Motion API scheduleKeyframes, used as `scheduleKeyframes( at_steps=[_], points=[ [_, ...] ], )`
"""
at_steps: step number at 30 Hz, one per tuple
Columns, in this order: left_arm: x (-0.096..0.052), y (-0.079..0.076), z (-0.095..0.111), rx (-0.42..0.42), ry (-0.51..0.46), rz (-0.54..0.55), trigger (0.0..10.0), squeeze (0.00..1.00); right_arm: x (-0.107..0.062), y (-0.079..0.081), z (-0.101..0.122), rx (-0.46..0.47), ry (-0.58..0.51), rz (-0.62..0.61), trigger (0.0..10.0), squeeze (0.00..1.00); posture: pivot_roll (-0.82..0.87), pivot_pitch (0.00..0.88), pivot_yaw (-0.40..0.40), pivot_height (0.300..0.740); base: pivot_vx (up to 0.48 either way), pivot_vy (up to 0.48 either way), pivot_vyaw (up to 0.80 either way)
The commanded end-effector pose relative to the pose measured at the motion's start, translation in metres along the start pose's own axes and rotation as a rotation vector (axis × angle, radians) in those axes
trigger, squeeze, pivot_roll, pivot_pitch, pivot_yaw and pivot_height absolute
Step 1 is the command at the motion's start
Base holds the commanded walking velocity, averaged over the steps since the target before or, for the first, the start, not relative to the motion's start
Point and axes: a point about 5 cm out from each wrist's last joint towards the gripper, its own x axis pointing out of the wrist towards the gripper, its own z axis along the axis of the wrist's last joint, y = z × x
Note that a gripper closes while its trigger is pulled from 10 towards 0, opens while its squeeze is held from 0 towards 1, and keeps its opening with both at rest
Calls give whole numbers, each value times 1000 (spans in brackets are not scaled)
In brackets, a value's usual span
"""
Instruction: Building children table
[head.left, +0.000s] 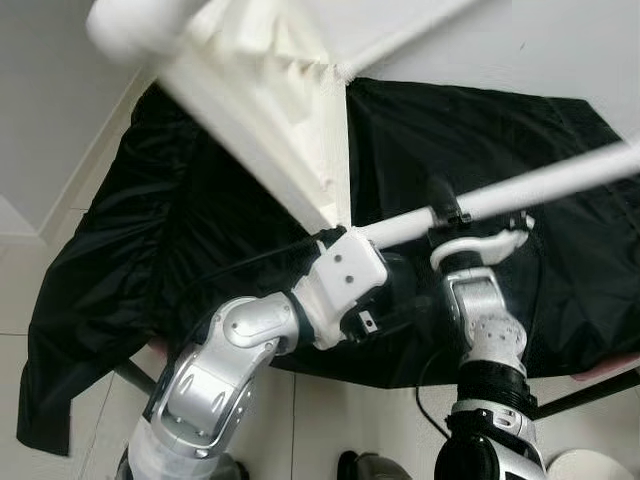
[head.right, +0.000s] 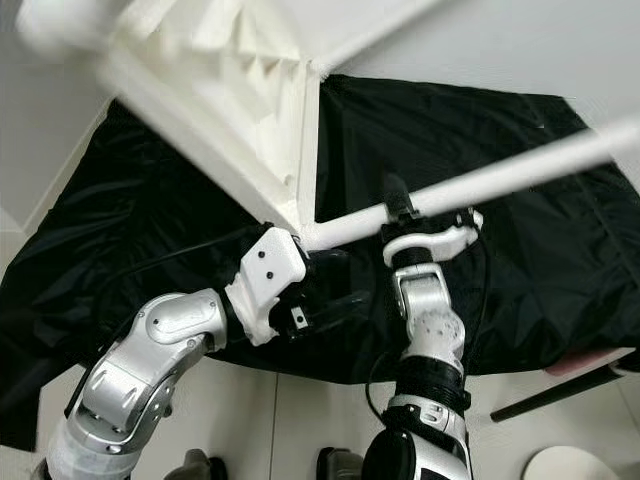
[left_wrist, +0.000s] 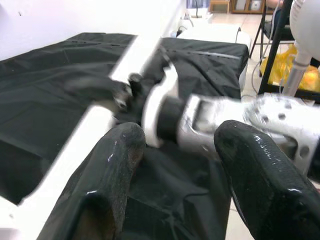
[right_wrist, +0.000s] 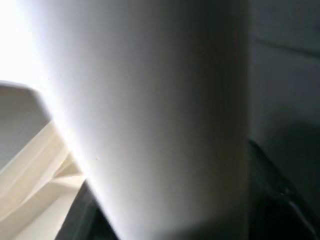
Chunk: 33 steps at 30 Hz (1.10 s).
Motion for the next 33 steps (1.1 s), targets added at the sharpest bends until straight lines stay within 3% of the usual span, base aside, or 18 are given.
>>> scheduleKeyframes(
  at_steps=[1,5,10,11,14,16,17,19,20,22,27,31,33],
  points=[
    [3,2,0,4,10,73,10000,0,-16,-33,-17,108,47,-117,10000,0,19,210,32,740,0,0,0],
    [4,3,0,10,15,73,10000,0,-24,-48,-14,157,20,-145,10000,0,22,211,36,740,0,0,0],
    [1,10,-5,32,46,76,10000,0,-29,-50,-17,151,26,-114,10000,0,23,210,50,740,0,0,0],
    [0,13,-7,34,56,72,10000,0,-32,-48,-15,190,5,-79,10000,1000,19,212,56,740,0,0,0],
    [-2,15,-9,38,69,65,10000,0,-39,-45,-8,245,-34,-10,10000,1000,17,213,57,740,0,0,0],
    [-3,15,-11,44,76,63,10000,0,-47,-46,-7,231,-29,-24,10000,1000,11,216,62,740,0,0,0],
    [-5,16,-13,48,85,61,10000,0,-63,-43,-4,219,-12,-34,10000,98,10,222,64,740,0,0,0],
    [-5,16,-14,46,88,60,10000,0,-70,-41,-3,219,-2,-31,10000,98,10,222,64,740,0,0,0],
    [-6,16,-14,47,89,60,10000,0,-80,-36,0,212,7,-29,10000,0,9,226,62,740,0,0,0],
    [-7,17,-13,45,88,61,10000,0,-96,-31,5,191,11,-42,10000,0,4,232,65,740,0,0,0],
    [-9,19,-14,45,90,67,10000,0,-109,-28,9,187,15,-47,10000,0,-4,235,70,740,0,0,0],
    [-11,22,-14,50,93,71,10000,0,-133,-30,16,152,36,-84,10000,0,-3,237,70,740,0,0,0],
    [-11,23,-14,51,93,72,10000,0,-136,-30,17,144,43,-87,10000,0,-3,237,70,740,0,0,0]
  ],
)
